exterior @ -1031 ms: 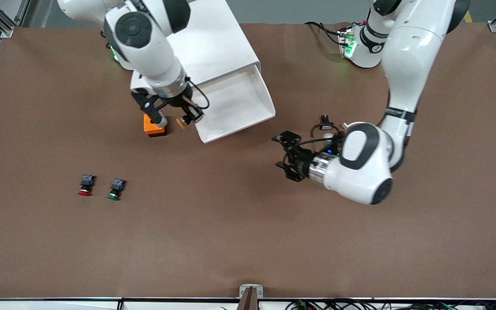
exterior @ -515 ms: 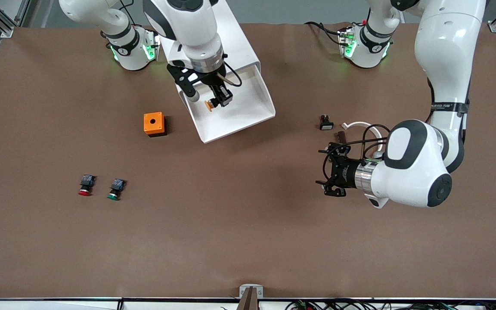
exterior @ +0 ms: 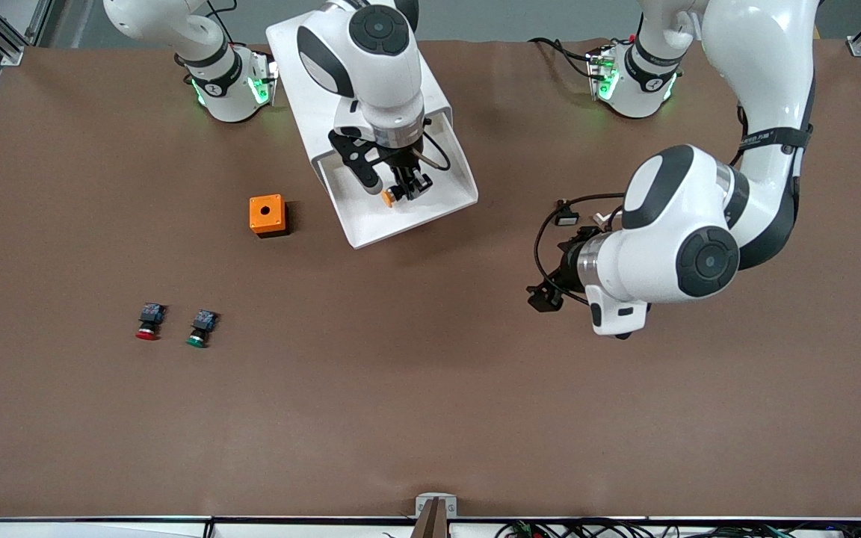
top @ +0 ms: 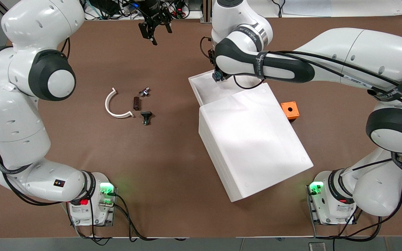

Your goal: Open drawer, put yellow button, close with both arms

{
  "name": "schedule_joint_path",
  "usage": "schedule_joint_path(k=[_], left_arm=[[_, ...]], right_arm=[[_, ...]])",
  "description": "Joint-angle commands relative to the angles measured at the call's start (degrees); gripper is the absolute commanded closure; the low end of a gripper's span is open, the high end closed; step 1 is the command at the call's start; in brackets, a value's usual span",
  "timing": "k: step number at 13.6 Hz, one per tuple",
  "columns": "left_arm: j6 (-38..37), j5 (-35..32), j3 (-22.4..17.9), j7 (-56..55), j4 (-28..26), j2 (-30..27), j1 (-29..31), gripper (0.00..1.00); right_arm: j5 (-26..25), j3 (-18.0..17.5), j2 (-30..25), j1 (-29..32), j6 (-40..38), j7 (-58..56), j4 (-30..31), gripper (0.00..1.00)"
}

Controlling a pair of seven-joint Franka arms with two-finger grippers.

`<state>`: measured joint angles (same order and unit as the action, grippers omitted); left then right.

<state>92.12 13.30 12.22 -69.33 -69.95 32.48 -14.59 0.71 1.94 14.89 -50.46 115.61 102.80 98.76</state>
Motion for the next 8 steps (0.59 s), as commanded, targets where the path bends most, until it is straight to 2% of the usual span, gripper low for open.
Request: schedule_joint_path(k=[1, 4, 6, 8], left_arm=[[0.86, -2.22, 0.18, 9.2, -1.24, -1.19, 0.53, 0.0], [5.24, -10.12, 0.35, 11.67, -1.94, -0.84, -4.9, 0.0], [9.45, -10.49, 0.61, 11.15, -2.29, 0.21, -7.37, 0.0], [14.72, -10.32, 0.53, 9.74, -2.55, 2.67, -11.14, 0.0]], right_arm=[[-1.15, 0.69, 0.75, -0.78, -0.47, 0.83, -1.55, 0.0], [-1.06, 0.96, 0.67, 0.09, -1.0, -1.97, -4.0, 0.0], [-0.8, 1.13, 0.49, 2.37, -3.97, -9.85, -6.2, 0.0], [-0.8, 1.13, 0.23, 6.05, -10.11, -20.39, -9.45, 0.0]])
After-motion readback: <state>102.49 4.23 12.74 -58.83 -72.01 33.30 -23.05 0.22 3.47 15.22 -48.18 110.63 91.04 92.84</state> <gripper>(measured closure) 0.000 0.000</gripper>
